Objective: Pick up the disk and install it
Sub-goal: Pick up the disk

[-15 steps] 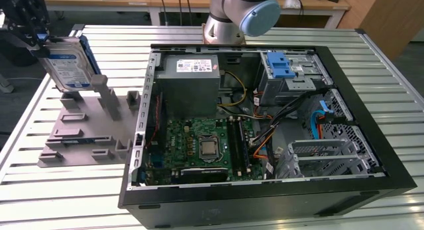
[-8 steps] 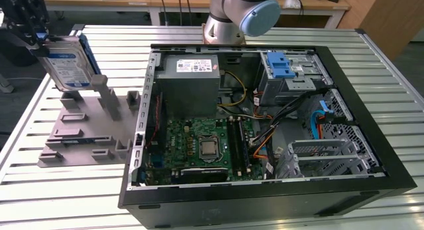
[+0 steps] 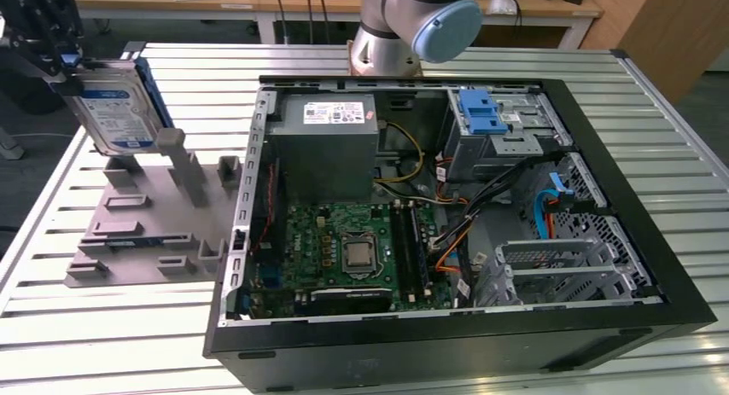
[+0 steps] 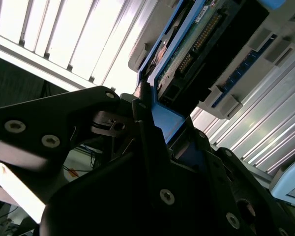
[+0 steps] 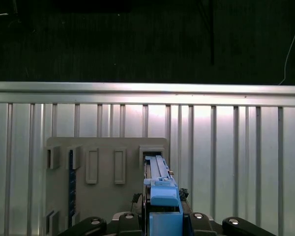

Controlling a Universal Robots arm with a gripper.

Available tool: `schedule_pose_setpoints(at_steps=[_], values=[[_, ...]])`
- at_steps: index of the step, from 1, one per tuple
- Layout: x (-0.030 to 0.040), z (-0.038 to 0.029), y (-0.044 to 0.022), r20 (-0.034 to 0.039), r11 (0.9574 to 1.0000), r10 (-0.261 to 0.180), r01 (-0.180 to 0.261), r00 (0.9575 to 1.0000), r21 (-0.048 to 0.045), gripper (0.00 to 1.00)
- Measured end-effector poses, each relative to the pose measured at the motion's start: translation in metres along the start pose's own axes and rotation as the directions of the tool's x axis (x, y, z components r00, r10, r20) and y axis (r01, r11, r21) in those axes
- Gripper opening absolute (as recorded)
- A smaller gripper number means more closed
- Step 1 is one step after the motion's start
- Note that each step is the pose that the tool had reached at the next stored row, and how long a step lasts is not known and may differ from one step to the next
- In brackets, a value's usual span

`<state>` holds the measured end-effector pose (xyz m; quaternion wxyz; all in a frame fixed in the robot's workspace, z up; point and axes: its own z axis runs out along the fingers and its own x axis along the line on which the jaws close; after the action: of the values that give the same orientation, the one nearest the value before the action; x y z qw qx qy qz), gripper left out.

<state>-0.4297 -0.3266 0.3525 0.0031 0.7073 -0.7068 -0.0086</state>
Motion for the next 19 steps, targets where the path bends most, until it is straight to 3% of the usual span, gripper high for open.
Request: schedule_pose_setpoints(at_steps=[19], values=[[0.0000,-0.0067,0.0001,0.0007,1.0000,0.000,0.000,1.0000,0.0000,0.36]])
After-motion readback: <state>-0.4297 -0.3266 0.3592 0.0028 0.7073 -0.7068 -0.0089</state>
